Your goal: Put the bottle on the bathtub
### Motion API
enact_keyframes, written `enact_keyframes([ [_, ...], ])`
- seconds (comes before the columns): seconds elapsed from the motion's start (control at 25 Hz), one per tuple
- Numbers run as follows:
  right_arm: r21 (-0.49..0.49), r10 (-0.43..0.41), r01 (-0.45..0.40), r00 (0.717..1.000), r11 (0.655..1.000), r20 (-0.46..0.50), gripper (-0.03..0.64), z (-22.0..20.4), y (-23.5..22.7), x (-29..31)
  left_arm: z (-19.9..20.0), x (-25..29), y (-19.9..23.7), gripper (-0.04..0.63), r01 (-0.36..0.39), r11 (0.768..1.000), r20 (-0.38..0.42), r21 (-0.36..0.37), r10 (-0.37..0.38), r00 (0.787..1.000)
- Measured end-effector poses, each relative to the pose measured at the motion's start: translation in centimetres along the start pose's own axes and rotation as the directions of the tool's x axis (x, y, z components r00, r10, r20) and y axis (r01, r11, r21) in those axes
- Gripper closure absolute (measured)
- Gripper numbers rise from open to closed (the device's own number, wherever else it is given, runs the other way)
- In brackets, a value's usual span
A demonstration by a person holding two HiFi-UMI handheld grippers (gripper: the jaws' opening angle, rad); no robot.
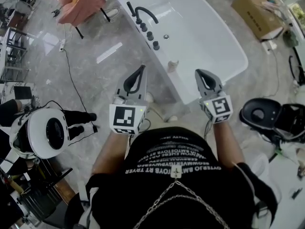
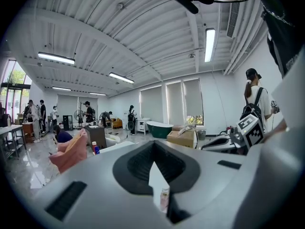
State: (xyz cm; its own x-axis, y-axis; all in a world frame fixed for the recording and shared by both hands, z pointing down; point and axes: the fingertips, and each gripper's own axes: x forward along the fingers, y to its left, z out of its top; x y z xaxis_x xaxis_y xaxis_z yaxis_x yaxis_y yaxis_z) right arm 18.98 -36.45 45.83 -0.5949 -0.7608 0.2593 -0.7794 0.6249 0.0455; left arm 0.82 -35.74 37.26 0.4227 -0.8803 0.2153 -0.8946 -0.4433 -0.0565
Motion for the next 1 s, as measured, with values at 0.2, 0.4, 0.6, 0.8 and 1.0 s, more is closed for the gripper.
enact_keyframes([
  [0.2, -0.020, 0.018, -0.017, 0.999, 1.000, 0.049, 0.614, 2.7, -0.3, -1.1, 0.3, -0.1, -1.3, 0.594, 0.002, 1.000, 0.016, 0.011, -0.003, 1.000],
  [0.4, -0.026, 0.037, -0.036, 0.998, 0.999, 0.043, 0.614, 4.3, -0.9, -2.8, 1.5, -0.9, -2.8, 0.594, 0.000, 1.000, 0.029, 0.029, -0.001, 1.000],
  [0.6, -0.009, 0.053, -0.053, 0.998, 0.999, 0.027, 0.614, 5.8, 0.2, -5.1, 3.7, -3.3, -3.4, 0.594, -0.017, 1.000, 0.049, 0.015, 0.017, 0.999],
  [0.8, -0.016, 0.055, -0.055, 0.998, 0.998, 0.002, 0.614, 6.2, 0.8, -5.6, 3.0, -3.6, -3.4, 0.594, -0.013, 1.000, 0.012, 0.005, 0.013, 1.000],
  [1.0, -0.023, 0.044, -0.044, 0.999, 0.999, 0.004, 0.614, 7.0, 0.3, -5.2, 3.3, -2.4, -3.6, 0.594, 0.007, 1.000, 0.000, 0.009, -0.007, 1.000],
])
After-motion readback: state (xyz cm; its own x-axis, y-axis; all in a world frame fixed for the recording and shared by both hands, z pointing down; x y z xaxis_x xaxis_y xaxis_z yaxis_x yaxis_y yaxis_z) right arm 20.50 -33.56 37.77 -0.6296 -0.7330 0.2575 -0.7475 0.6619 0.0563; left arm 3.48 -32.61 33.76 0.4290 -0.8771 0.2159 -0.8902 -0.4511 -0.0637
